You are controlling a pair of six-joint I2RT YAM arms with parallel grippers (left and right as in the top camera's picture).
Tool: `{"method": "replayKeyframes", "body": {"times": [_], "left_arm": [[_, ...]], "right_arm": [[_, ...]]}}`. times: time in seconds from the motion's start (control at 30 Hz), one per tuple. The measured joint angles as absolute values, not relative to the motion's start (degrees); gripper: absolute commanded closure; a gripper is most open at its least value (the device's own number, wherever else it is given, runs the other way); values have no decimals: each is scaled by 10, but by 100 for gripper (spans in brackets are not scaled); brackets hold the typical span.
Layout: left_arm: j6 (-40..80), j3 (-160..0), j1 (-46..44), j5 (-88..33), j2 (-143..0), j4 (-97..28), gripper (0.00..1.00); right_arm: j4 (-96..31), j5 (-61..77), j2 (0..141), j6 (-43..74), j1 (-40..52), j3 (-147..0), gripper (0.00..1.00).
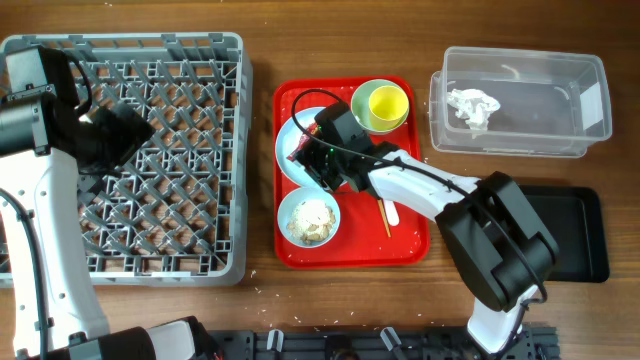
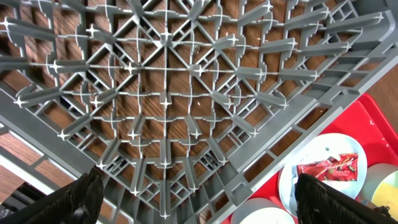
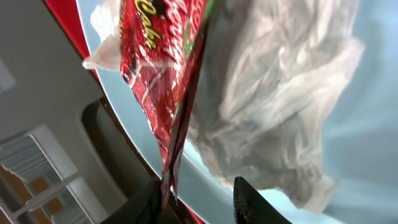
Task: Sort waste into correct bins and load items into the dishwasher rack
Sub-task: 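Carry the red wrapper to the clear bin and release it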
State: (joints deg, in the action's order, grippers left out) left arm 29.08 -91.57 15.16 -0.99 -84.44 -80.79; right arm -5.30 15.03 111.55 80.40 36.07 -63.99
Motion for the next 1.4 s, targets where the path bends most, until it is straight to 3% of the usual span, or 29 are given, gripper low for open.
{"method": "replayKeyframes", "body": {"times": [0.1, 0.17, 0.37, 0.4, 0.43, 0.7, 0.83, 1.07, 1.17, 1.2, 1.23, 1.27, 1.4], "left_arm": [[291, -916, 152, -10, -844, -808, 0], [291, -916, 152, -10, -844, -808, 0], [291, -916, 152, -10, -844, -808, 0], [291, -916, 152, -10, -844, -808, 0], [291, -916, 152, -10, -844, -808, 0], [291, -916, 152, -10, -844, -809, 0], [291, -916, 152, -10, -844, -809, 0], [291, -916, 152, -10, -844, -809, 0], [291, -916, 152, -10, -844, -808, 0], [291, -916, 152, -10, -844, -808, 0], [291, -916, 152, -10, -844, -808, 0], [291, -916, 152, -10, -844, -808, 0], [291, -916, 152, -10, -844, -808, 0]], "right_arm": [[-32, 136, 1115, 810, 361, -640, 66], [-21, 134, 1115, 815, 361, -640, 75], [-23, 130, 1115, 823, 361, -640, 75], [-23, 130, 1115, 823, 361, -640, 79], [-21, 130, 1118, 823, 361, -640, 96], [-46, 135, 1105, 743, 351, -638, 95], [-154, 119, 897, 655, 260, -639, 96], [-276, 14, 832, 584, 42, -642, 95], [-266, 5, 851, 576, -27, -642, 75], [-241, 6, 867, 558, -53, -641, 59], [-220, 11, 882, 533, -70, -641, 30], [-194, 26, 894, 503, -75, -640, 21], [-157, 141, 922, 435, -75, -640, 24]]}}
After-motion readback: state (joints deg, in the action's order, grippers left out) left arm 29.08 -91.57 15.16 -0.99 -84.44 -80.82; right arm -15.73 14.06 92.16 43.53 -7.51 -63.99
